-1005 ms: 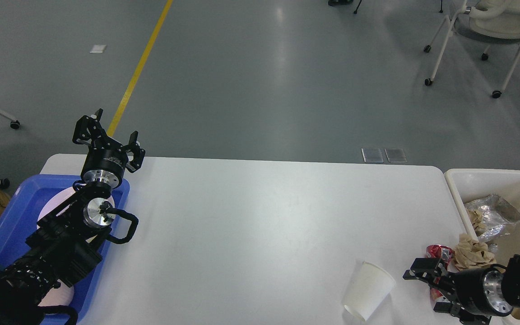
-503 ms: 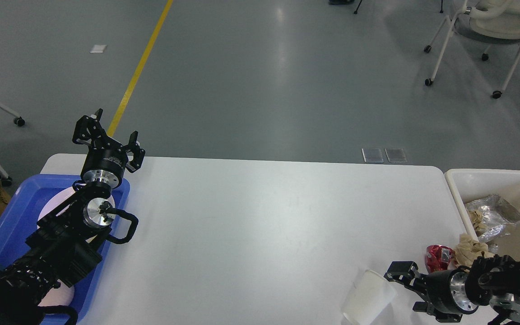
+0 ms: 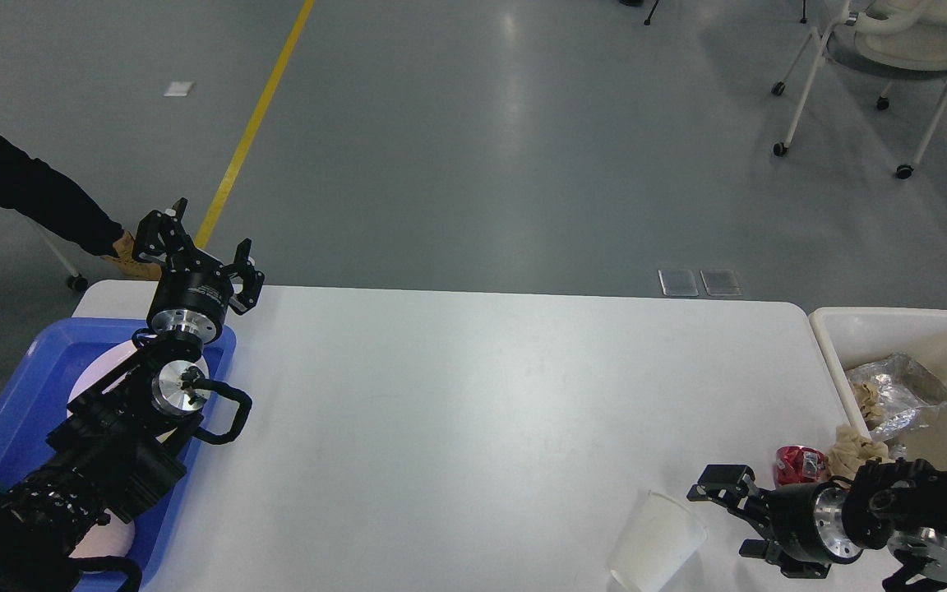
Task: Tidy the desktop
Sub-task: 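Close the right gripper on the white paper cup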
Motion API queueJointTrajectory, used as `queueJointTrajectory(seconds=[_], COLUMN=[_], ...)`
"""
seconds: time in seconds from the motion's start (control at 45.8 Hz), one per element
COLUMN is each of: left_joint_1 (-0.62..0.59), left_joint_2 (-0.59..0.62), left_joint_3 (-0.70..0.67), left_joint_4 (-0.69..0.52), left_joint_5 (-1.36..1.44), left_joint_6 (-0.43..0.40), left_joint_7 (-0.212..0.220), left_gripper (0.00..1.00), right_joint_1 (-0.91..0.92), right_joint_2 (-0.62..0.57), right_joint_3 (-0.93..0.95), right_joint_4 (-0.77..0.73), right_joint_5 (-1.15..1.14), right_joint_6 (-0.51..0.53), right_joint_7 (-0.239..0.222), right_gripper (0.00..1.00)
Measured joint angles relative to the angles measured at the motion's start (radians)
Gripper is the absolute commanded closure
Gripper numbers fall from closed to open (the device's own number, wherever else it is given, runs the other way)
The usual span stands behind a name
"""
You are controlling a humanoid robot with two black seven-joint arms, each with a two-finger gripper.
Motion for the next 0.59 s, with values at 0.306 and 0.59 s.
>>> queueJointTrajectory(seconds=[0.306,0.59], left_joint_1=[0.0,0.0], left_joint_2=[0.0,-0.001], left_joint_3=[0.0,0.0], left_joint_4=[0.0,0.0], left_joint_5=[0.0,0.0], left_joint_6=[0.0,0.0], left_joint_7=[0.0,0.0], left_gripper=[0.03,0.03], right_joint_1=[0.027,0.007], right_joint_2=[-0.035,0.077], right_joint_3=[-0.008,0.002], right_joint_4=[0.105,0.077], right_joint_5=[0.0,0.001], right_joint_6=[0.003,-0.02], right_joint_7=[0.0,0.01], right_gripper=[0.0,0.0])
